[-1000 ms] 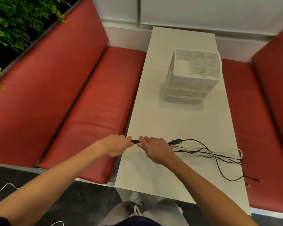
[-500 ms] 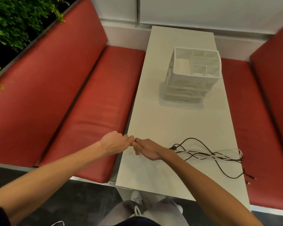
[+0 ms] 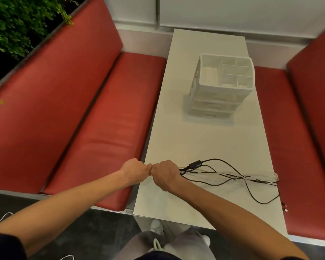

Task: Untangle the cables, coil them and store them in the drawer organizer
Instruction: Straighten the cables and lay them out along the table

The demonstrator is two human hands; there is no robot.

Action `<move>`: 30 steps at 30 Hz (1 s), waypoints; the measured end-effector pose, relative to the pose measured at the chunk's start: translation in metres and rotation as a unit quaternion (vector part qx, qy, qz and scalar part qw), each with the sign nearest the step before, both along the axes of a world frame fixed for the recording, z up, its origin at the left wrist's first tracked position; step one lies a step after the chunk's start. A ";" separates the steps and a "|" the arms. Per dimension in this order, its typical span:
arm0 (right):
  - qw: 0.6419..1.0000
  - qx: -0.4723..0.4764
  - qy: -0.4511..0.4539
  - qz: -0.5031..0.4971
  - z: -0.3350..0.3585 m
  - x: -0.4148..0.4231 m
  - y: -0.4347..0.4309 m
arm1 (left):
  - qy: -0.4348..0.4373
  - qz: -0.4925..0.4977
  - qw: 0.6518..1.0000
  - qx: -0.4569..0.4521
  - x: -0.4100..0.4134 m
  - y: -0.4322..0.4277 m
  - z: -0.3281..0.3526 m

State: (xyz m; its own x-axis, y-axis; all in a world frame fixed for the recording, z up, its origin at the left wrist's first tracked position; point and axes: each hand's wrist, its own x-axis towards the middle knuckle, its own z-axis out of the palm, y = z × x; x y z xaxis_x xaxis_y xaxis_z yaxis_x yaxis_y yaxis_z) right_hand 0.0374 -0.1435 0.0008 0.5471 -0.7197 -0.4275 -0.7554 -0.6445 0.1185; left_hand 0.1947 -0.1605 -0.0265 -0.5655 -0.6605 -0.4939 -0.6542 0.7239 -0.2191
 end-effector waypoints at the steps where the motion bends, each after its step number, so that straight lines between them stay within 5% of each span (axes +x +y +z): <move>1: 1.000 0.006 -0.022 -0.022 -0.004 -0.001 0.000 | 0.009 0.006 1.000 -0.016 0.002 0.000 -0.002; 6: 0.979 0.006 -0.147 -0.143 -0.020 -0.019 0.006 | 0.064 0.021 0.991 -0.114 0.025 -0.011 -0.006; 9: 0.964 -0.046 -0.211 -0.153 -0.031 -0.019 0.009 | 0.118 0.001 0.983 -0.137 0.028 -0.018 -0.007; 13: 0.944 0.004 -0.282 -0.172 -0.028 -0.024 0.002 | 0.155 -0.007 0.976 -0.151 0.035 -0.020 -0.006; 17: 0.938 0.119 -0.284 -0.160 -0.030 -0.031 0.000 | 0.215 -0.060 0.965 -0.140 0.044 -0.018 -0.012; 24: 0.826 0.333 -0.399 -0.218 -0.026 -0.036 -0.013 | 0.265 -0.123 0.941 -0.172 0.050 -0.015 -0.013; 30: 0.926 0.214 -0.256 -0.177 -0.037 -0.041 -0.010 | 0.213 -0.057 0.970 -0.101 0.069 -0.018 -0.028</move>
